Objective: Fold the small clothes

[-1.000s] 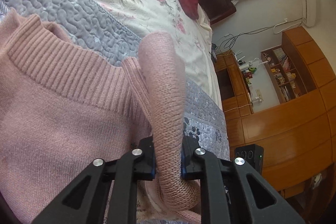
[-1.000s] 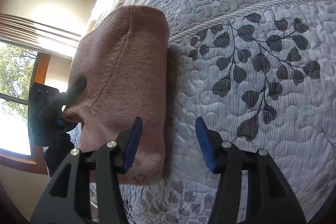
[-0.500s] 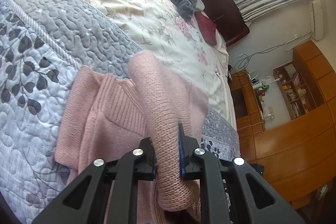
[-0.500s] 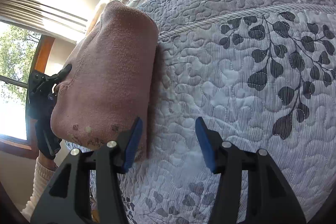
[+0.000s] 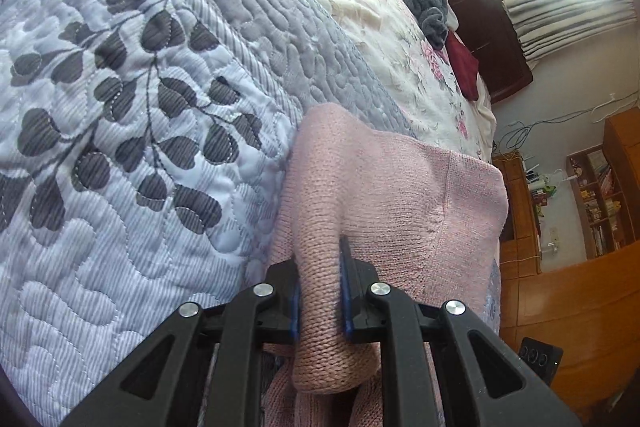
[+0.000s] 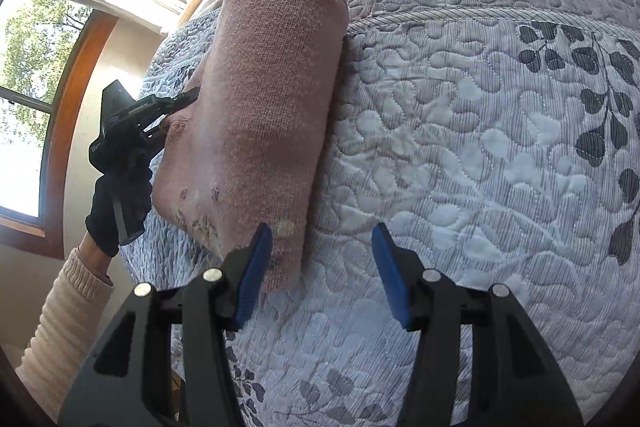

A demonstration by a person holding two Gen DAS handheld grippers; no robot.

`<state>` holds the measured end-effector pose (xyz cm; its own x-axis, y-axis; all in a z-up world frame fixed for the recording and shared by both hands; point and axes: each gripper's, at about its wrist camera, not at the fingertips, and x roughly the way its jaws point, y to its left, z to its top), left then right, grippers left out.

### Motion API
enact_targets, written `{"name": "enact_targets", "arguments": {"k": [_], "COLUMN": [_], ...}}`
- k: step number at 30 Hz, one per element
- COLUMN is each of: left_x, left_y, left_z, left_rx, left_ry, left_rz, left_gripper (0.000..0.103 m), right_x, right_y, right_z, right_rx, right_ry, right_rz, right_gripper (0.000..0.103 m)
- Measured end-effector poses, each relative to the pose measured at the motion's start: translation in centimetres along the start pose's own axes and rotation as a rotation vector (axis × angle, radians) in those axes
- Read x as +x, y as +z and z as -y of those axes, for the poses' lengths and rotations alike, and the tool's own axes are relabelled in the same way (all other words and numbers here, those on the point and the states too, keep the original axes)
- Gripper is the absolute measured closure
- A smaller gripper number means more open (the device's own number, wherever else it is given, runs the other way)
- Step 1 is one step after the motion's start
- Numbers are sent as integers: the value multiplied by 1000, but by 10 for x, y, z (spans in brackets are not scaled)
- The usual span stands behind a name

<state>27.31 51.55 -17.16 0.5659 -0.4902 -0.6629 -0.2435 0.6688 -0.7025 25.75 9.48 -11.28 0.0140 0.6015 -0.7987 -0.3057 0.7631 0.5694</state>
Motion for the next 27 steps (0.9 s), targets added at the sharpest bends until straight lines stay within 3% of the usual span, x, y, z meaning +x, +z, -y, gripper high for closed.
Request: {"name": "enact_targets", "arguments": {"k": [5, 7, 11, 12, 16, 19, 20, 21, 22, 23, 27], "left_x": [-27, -46, -77, -80, -71, -54, -47, -41, -38, -38, -46], "left_y": [-11, -21, -58, -68, -98, -112, -115, -117, -118, -118, -116], "left_z": [3, 6, 29, 35, 49, 48, 47, 43, 40, 38, 39], "left_rx": [-8, 11, 111, 133, 172, 188, 187, 176, 163, 159, 202], "left_ry": [-4, 11, 18, 19, 33, 67, 84, 90, 98, 97, 110], "left_rz": [20, 35, 40, 32, -25, -75, -102, -128, -142, -141, -133], "left_gripper": [79, 70, 61, 57, 56, 62, 83, 91, 92, 95, 95], "right_x": [11, 12, 15, 17, 32, 46, 52, 56, 58, 58, 49], "right_y": [-2, -3, -6, -7, -12, -14, -15, -16, -15, -16, -19], "right_z": [-8, -10, -11, -13, -16, -18, -17, -15, -15, -15, -23], "right_rx": [-12, -17, -9, -4, 28, 57, 65, 72, 78, 81, 42], "right_ry": [14, 18, 40, 47, 88, 80, 73, 77, 103, 125, 122], "right_rz": [-15, -12, -10, -11, -33, -61, -74, -91, -103, -106, -82], "right_gripper": [49, 47, 44, 44, 40, 40, 42, 47, 69, 78, 83]}}
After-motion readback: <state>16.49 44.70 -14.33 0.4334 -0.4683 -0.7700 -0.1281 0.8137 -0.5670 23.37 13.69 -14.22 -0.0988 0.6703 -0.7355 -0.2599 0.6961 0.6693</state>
